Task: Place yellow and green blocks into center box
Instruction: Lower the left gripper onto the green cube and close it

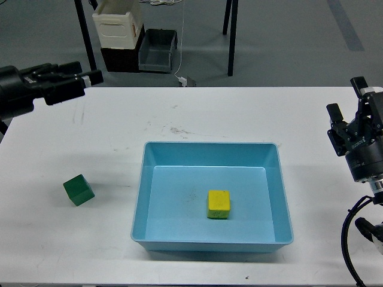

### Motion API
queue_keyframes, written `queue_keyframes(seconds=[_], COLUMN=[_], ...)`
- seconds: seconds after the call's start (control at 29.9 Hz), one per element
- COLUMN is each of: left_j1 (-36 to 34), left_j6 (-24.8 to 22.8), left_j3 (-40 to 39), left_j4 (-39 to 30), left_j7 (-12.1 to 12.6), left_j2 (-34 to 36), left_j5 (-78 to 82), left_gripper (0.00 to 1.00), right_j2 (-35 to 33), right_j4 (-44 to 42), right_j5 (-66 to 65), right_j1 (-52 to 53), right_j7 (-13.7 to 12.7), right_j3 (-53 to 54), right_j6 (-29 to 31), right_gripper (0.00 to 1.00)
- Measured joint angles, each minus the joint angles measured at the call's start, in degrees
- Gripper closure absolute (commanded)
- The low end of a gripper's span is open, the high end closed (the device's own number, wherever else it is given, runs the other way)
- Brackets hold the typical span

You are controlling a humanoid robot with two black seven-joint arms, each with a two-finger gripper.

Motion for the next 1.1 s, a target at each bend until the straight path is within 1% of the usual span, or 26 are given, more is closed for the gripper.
queue_keyframes(seconds=[0.13,0.17,0.2,0.3,0.4,0.6,0.97,1.1], left_j1=[-6.5,-8.4,-10.2,-13.7,-15.3,-15.8,-14.9,-15.1], left_j6=[-2.7,-3.0,-3.2,-3.5,-3.8,-3.8,-3.6,-3.5], left_j3=[12.3,15.9,19.1,26.2,30.3,34.7,36.3,38.6], left_j4=[-1.7,-1.8,-1.8,-1.6,-0.7,1.2,3.9,5.8], left_j7=[0.0,0.0,0.0,0.0,0.0,0.0,0.0,0.0], left_j2=[0.3,0.2,0.1,-0.1,-0.5,-0.9,-0.9,-1.0], left_j5=[10.6,12.9,14.7,17.6,19.8,24.1,26.2,26.2], left_gripper=[0.07,0.03,0.03,0.01,0.01,0.01,0.00,0.00], right_j2=[-0.1,-0.1,-0.1,-0.2,-0.1,-0.1,0.1,0.1], right_j4=[0.0,0.0,0.0,0.0,0.0,0.0,0.0,0.0], right_j5=[0.0,0.0,0.0,0.0,0.0,0.0,0.0,0.0], right_j1=[-1.0,-1.1,-1.3,-1.8,-2.2,-3.0,-3.7,-4.0], right_j7=[0.1,0.1,0.1,0.1,0.1,0.1,0.7,0.7], right_j3=[1.1,1.3,1.4,1.4,1.3,1.3,0.7,0.7], right_j6=[0.0,0.0,0.0,0.0,0.0,0.0,0.1,0.1], right_gripper=[0.02,0.02,0.02,0.02,0.02,0.02,0.02,0.02])
